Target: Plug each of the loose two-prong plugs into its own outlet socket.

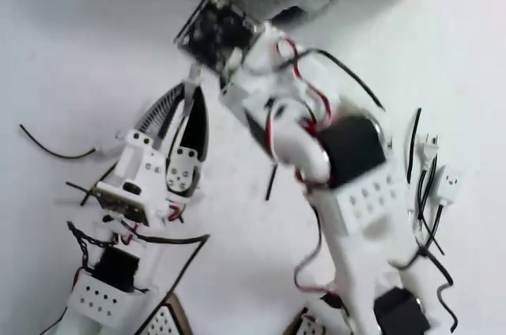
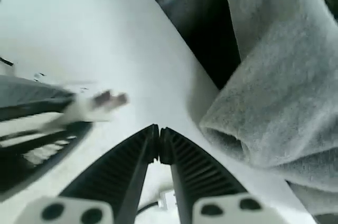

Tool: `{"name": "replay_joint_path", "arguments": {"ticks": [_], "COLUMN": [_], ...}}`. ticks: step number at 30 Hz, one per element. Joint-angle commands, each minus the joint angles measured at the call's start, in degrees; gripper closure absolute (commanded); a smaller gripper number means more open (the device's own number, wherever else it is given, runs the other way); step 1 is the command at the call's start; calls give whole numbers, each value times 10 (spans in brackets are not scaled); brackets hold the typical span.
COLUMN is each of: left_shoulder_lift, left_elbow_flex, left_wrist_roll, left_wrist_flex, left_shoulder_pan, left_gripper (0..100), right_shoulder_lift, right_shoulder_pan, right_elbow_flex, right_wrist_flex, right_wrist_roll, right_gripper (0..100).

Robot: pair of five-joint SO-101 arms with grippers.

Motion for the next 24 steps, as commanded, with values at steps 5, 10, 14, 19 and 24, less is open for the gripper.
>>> {"name": "replay_joint_path", "arguments": {"ticks": [5, 10, 14, 19, 24], "left_shoulder_lift": [-7, -7, -7, -7, -7], "left_elbow_flex": [-11, -11, -11, -11, -11], "left_wrist_roll": [4, 4, 4, 4, 4], "left_wrist_flex": [-12, -12, -12, -12, -12], "left_shoulder_pan": [-1, 0, 0, -1, -1], "left_gripper": [976, 976, 976, 976, 976], "right_shoulder_lift": [-76, -46, -22, -3, -7], "right_shoulder_pan": [-97, -94, -62, -7, 30], "right_elbow_flex": [37, 106, 154, 157, 156], "right_wrist_flex": [-2, -65, -121, -156, -172], "right_wrist_roll": [3, 44, 83, 83, 83], "right_gripper": [981, 981, 981, 981, 981]}}
